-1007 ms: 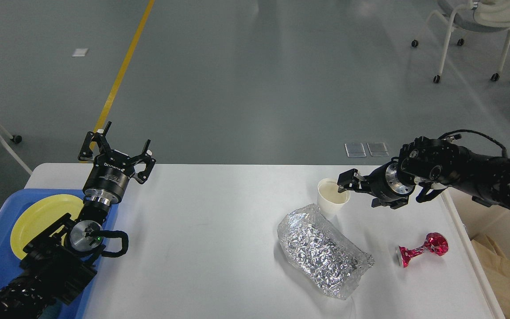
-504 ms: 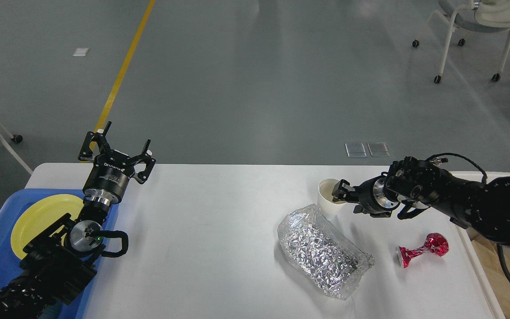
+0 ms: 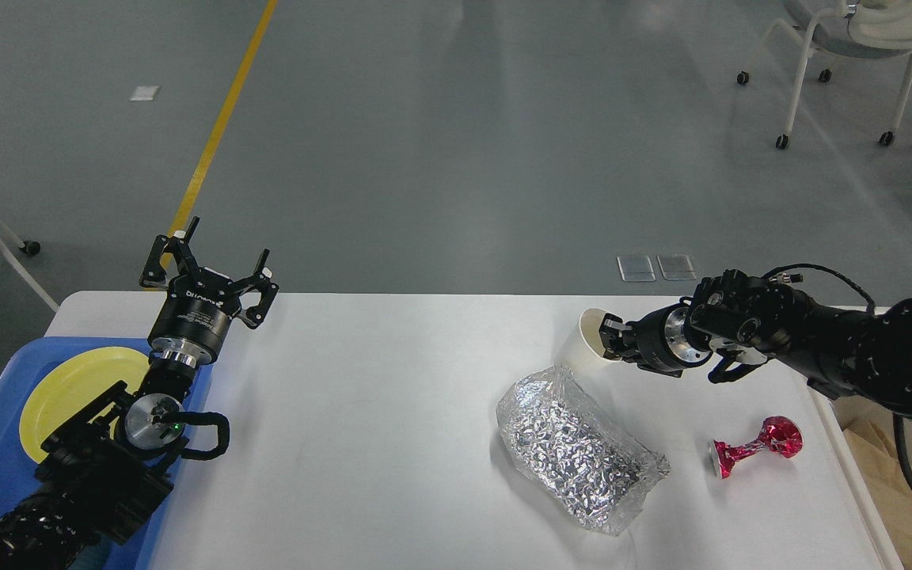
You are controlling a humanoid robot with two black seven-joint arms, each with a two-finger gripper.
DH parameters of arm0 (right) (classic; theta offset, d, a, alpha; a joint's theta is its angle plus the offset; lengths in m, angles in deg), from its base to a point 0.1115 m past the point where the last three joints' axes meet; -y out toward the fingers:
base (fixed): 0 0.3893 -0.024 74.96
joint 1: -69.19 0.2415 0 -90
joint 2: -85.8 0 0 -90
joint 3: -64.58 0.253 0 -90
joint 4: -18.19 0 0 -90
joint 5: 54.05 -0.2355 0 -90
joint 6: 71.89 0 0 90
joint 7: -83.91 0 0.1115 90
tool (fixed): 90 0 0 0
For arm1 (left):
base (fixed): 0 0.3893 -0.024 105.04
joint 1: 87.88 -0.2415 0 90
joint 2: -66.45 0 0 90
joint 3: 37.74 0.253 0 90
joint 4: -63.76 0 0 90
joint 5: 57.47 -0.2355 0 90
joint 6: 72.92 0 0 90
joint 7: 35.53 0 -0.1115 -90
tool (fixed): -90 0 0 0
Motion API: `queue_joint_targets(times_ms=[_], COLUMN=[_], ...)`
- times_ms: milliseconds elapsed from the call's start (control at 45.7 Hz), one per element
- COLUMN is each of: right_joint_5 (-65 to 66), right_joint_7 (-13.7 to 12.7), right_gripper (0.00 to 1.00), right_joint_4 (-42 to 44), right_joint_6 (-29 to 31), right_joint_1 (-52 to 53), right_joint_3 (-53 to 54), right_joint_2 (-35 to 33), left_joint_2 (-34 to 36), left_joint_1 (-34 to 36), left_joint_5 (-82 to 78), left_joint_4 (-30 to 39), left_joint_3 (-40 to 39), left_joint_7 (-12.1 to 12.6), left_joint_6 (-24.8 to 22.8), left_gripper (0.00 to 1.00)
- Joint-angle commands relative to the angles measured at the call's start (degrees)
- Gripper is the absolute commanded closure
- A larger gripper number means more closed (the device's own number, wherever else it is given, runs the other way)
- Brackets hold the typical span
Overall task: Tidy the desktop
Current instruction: 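Carry the white paper cup into the white bin and release, then move the right gripper down to the pink-red object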
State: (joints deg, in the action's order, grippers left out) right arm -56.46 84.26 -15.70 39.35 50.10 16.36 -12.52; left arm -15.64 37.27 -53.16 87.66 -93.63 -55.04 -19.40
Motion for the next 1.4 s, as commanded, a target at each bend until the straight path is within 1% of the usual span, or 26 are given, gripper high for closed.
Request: queue_joint_targets(times_ms=[0,88,219,350,438,547,657,766,854,942,1029,1117,1248,1314,1380], right_joint_5=[0.56,1.09,1.53,1.62,1.62,1.62,1.79,4.95,9.43,13.21,13.31,13.13,11.38,8.40,4.88], right_joint_7=[0.00,0.00,-0.17,-1.75,-1.93,-2.02,-2.28,-2.37,-2.37,-2.37,-2.28,-2.02,-2.37,-2.37,-2.46], right_gripper=[1.00,1.00,1.00,1.00,1.00,1.00,1.00,1.00,1.00,1.00,1.00,1.00,1.00,1.00,1.00], right_joint_4=[-6.17,-13.90,-27.87,-42.81,-52.48,-59.79,-59.10,-53.31,-45.41,-35.21,-25.46,-17.46,-5.94,0.91,9.69], right_joint_6=[0.47,2.83,8.90,11.63,12.59,13.12,12.60,12.07,10.58,7.07,2.15,-4.87,-19.11,-23.86,-27.73], right_joint_1=[5.54,13.97,33.12,52.28,62.40,69.18,68.66,61.56,53.04,42.58,30.64,16.58,-4.43,-14.89,-25.26], right_joint_3=[-1.17,-2.13,-8.37,-13.91,-15.58,-16.55,-20.58,-27.09,-28.07,-26.75,-24.21,-20.17,-8.93,-1.99,3.56], right_joint_2=[-2.84,-7.67,-12.24,-12.86,-12.86,-12.95,-15.58,-20.41,-28.31,-34.91,-38.08,-38.88,-37.92,-35.90,-31.16], left_joint_2=[0.00,0.00,0.00,0.00,0.00,0.00,0.00,0.00,0.00,0.00,0.00,0.00,0.00,0.00,0.00], left_joint_1=[0.00,0.00,0.00,0.00,0.00,-0.09,-0.09,0.00,0.00,0.00,0.00,0.00,0.00,-0.09,0.00], left_joint_5=[0.00,0.00,0.00,0.00,0.00,0.00,0.00,0.00,0.00,0.00,0.00,0.00,0.00,0.00,0.00], left_joint_4=[0.00,0.00,0.00,0.00,0.00,0.00,0.00,0.00,0.00,0.00,0.00,0.00,0.00,0.00,0.00], left_joint_3=[0.00,0.00,0.00,0.00,0.00,0.00,0.00,0.00,0.00,0.00,0.00,0.00,0.00,0.00,0.00], left_joint_7=[0.00,0.00,0.00,0.00,0.00,0.00,0.00,0.00,0.00,0.00,0.00,0.00,0.00,0.00,0.00], left_joint_6=[0.00,0.00,0.00,0.00,0.00,0.00,0.00,0.00,0.00,0.00,0.00,0.00,0.00,0.00,0.00], left_gripper=[0.03,0.03,0.03,0.03,0.03,0.03,0.03,0.03,0.03,0.03,0.03,0.03,0.03,0.03,0.03])
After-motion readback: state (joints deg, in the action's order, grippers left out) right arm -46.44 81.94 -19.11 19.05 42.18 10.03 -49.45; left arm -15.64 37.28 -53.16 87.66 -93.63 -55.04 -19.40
